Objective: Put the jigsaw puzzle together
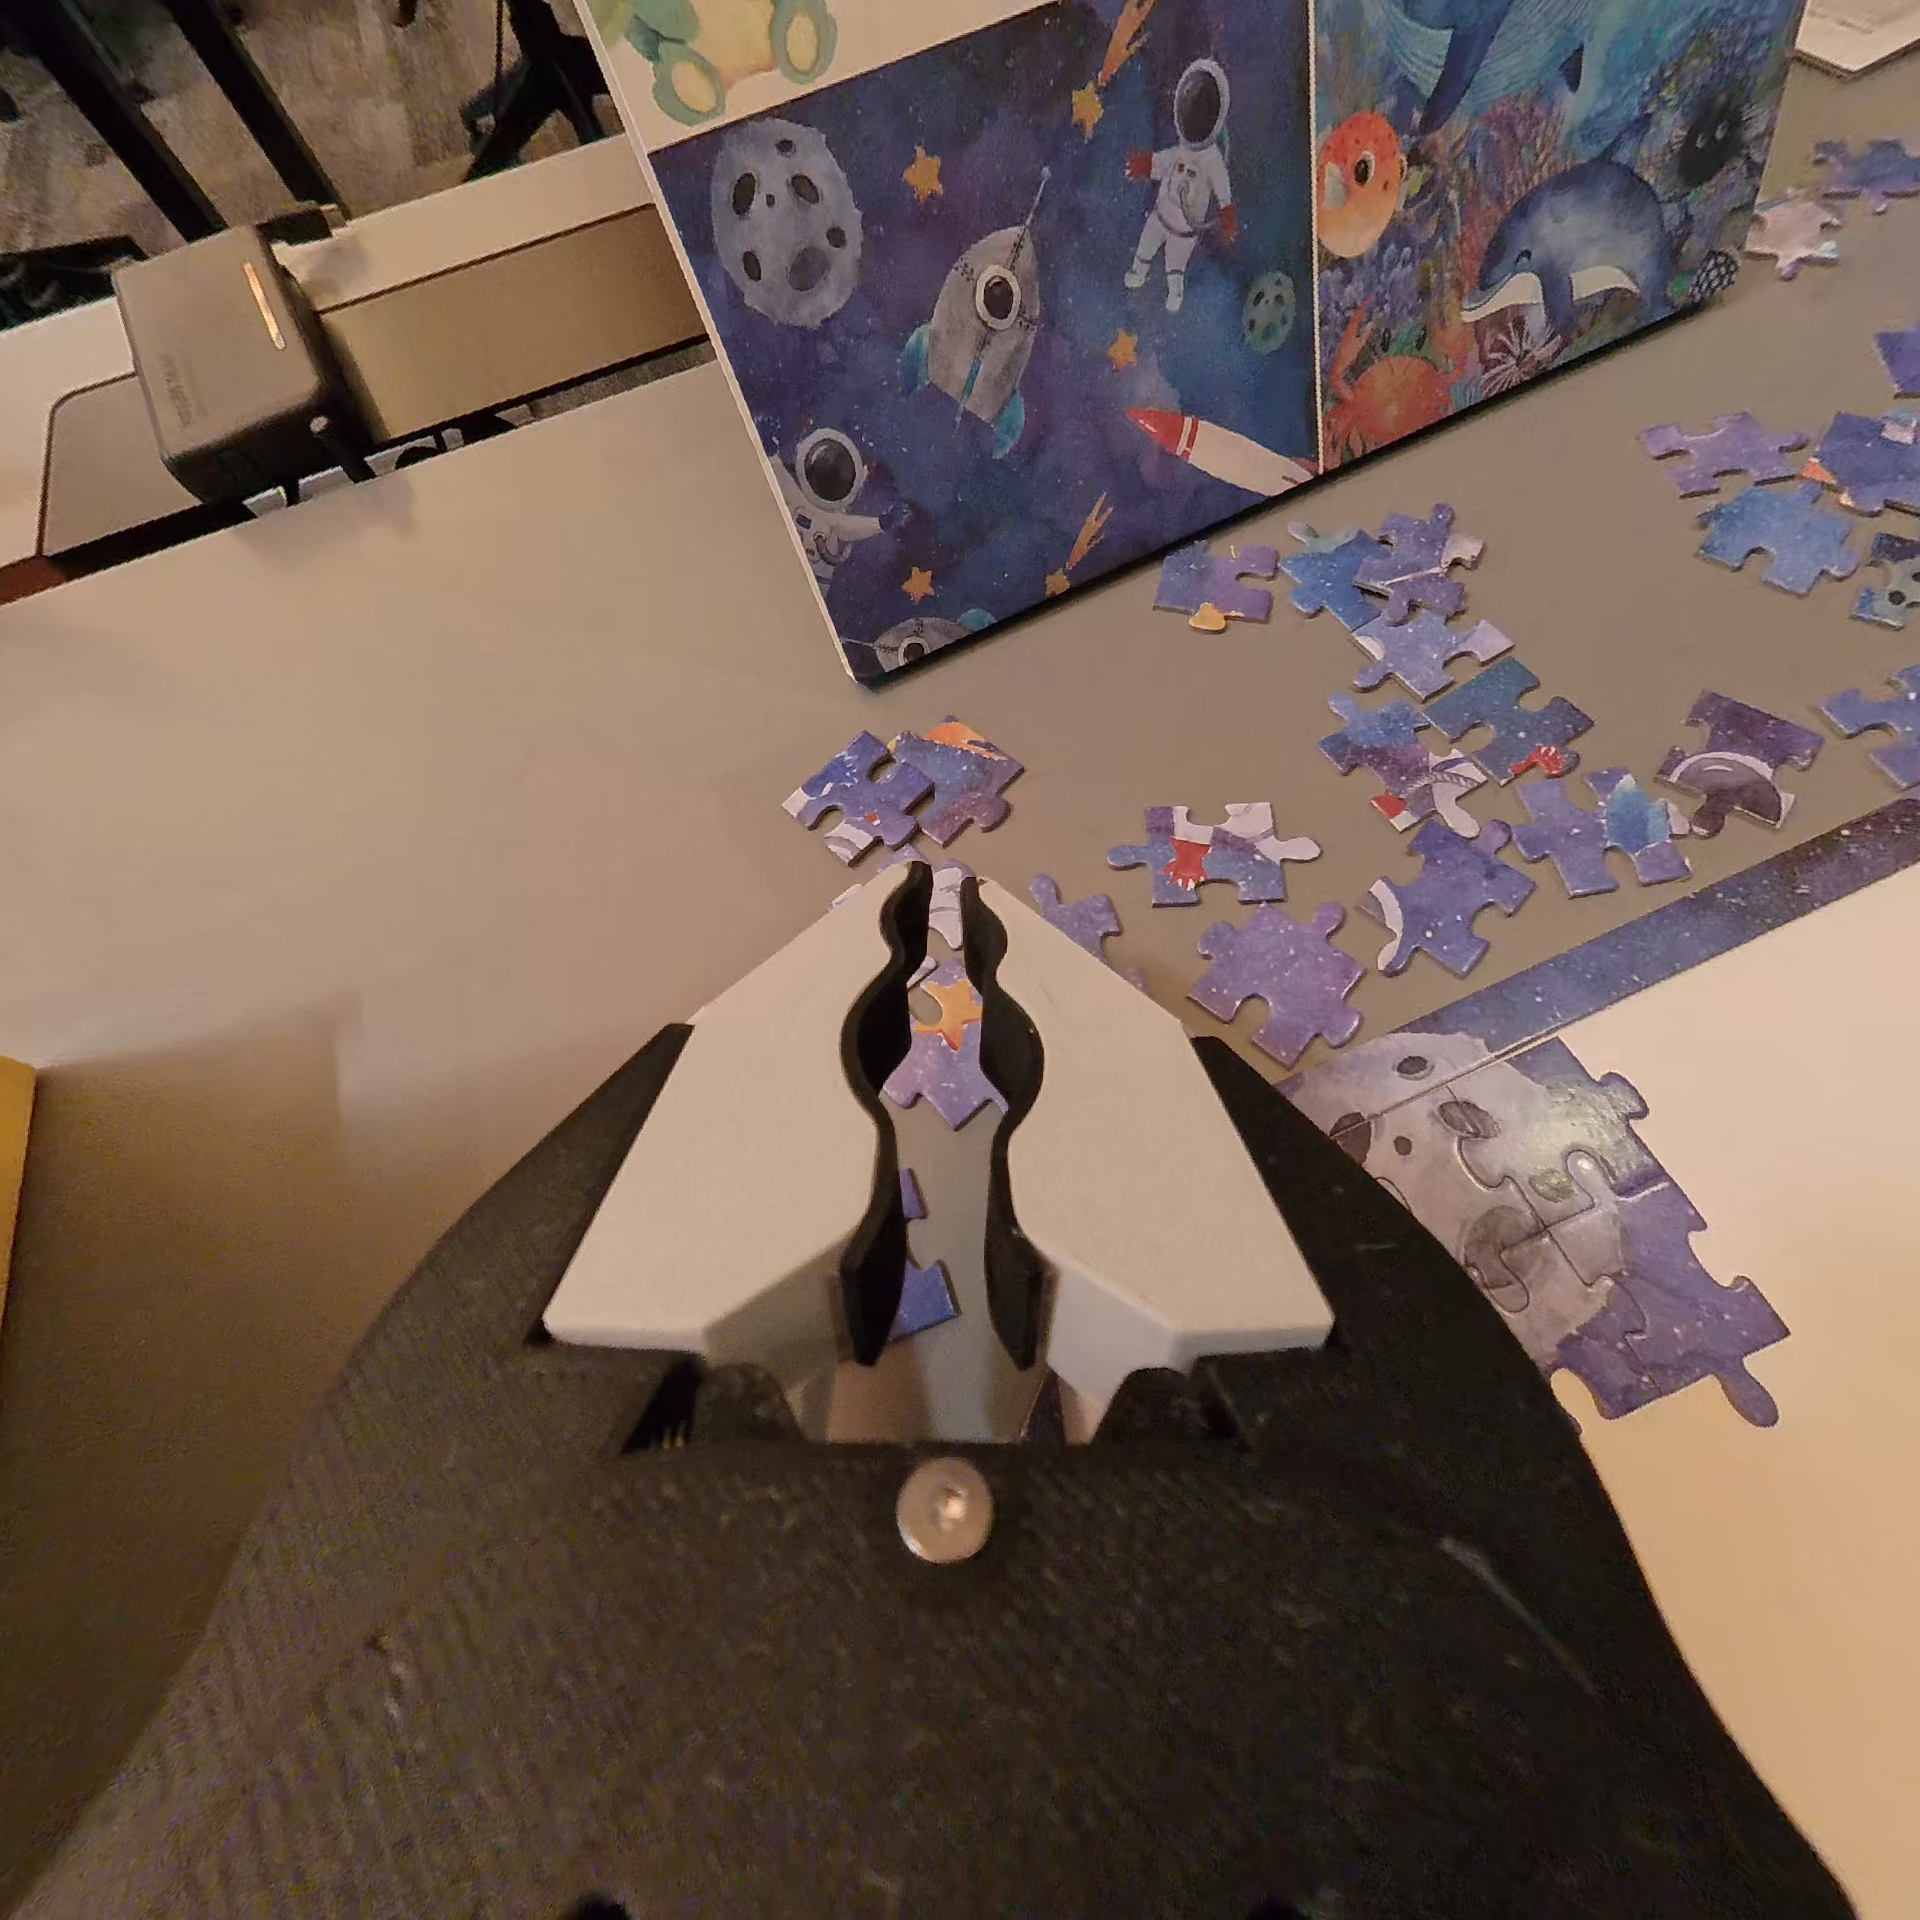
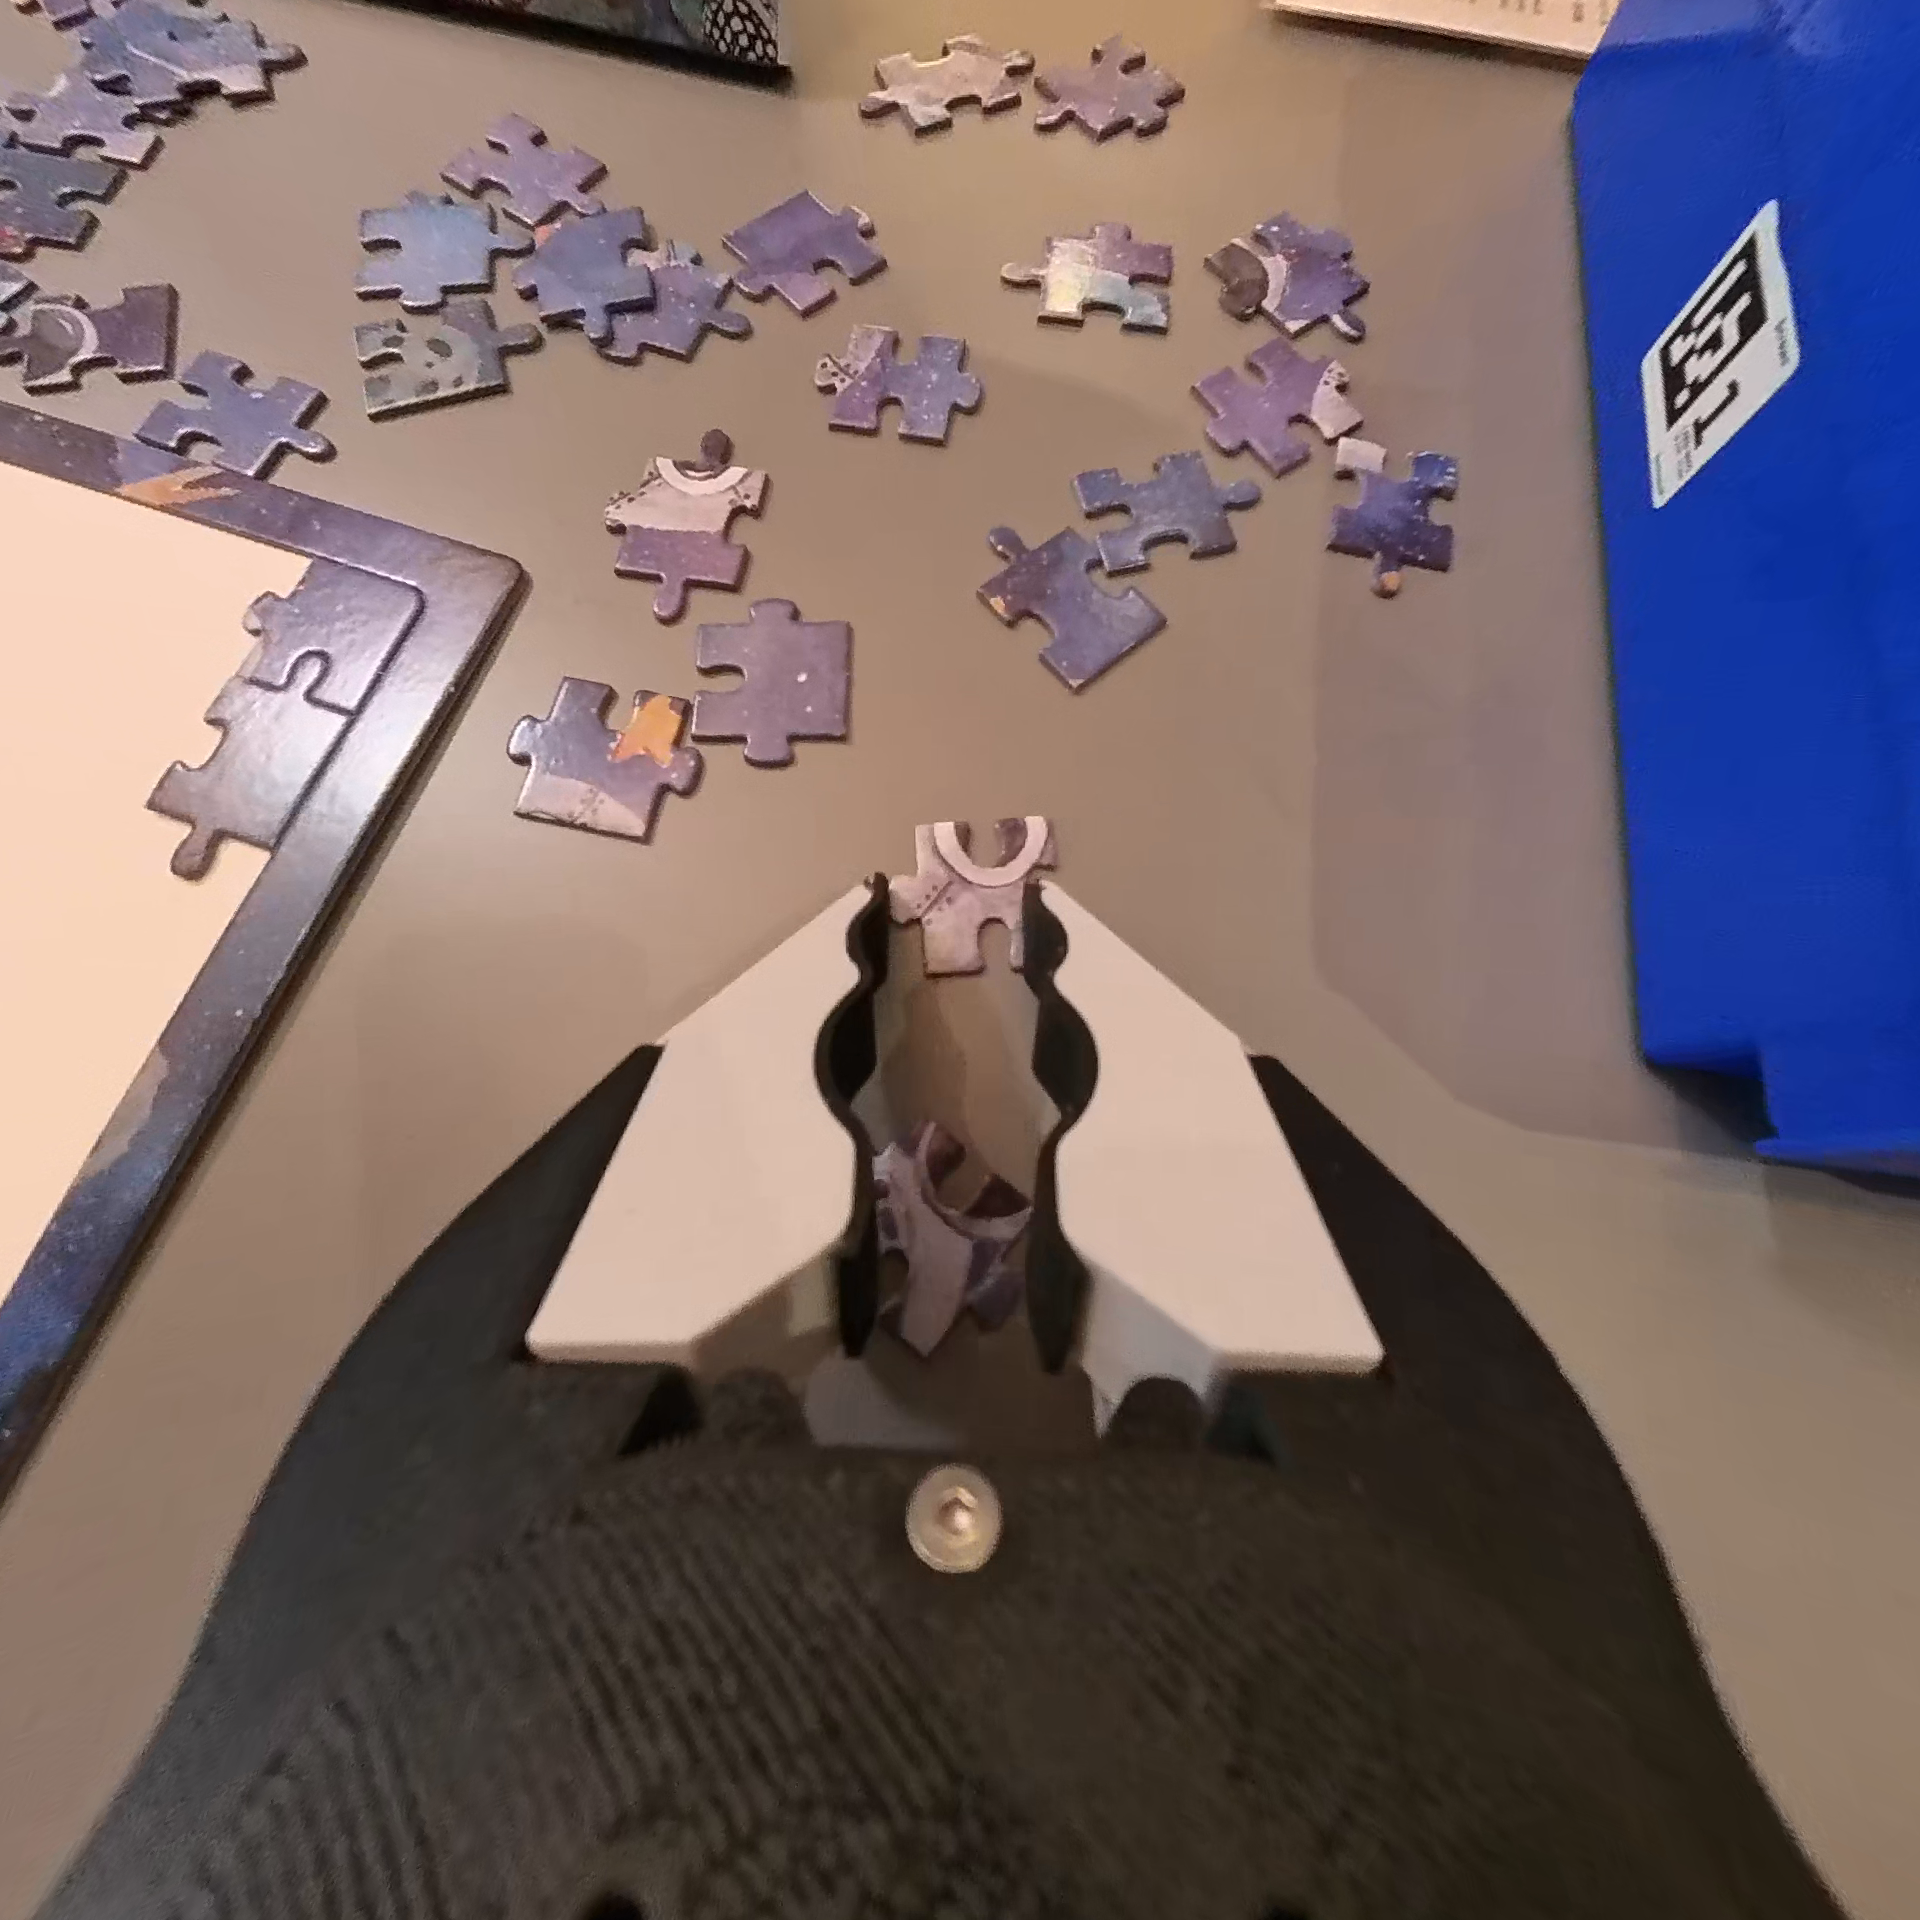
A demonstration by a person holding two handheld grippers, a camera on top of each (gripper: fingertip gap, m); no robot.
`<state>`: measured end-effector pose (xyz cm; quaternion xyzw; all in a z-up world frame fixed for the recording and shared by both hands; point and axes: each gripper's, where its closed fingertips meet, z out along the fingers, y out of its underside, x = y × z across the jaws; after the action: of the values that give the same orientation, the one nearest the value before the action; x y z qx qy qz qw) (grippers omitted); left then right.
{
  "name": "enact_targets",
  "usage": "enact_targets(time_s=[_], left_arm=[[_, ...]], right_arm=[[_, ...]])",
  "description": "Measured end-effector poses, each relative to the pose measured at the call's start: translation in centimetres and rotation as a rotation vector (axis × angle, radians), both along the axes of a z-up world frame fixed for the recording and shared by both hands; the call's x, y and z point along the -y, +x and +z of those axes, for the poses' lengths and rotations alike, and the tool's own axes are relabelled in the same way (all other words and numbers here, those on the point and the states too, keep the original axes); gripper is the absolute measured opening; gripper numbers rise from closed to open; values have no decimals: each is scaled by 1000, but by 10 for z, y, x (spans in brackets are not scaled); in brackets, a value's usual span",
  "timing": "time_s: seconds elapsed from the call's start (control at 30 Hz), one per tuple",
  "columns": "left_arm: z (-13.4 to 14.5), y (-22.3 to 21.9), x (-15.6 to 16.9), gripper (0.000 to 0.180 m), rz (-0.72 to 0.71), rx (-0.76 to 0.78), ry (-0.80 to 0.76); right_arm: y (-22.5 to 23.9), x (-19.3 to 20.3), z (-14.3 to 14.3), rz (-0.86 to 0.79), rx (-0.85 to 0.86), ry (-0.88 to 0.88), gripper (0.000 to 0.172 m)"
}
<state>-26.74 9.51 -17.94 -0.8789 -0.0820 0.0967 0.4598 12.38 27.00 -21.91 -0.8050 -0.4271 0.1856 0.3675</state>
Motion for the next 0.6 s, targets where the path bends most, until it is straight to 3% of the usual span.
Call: enact_targets(time_s=[0.13,0.2,0.4,0.6], left_arm=[[0,0,0,4,0,0,0],[0,0,0,4,0,-1,1],[0,0,0,4,0,-1,0],[0,0,0,4,0,0,1]], right_arm=[[1,3,1,14,-5,-7,24],[0,5,5,25,-23,0,6],[7,2,12,9,-13,30,13],[43,-17,29,-120,-2,89,13]])
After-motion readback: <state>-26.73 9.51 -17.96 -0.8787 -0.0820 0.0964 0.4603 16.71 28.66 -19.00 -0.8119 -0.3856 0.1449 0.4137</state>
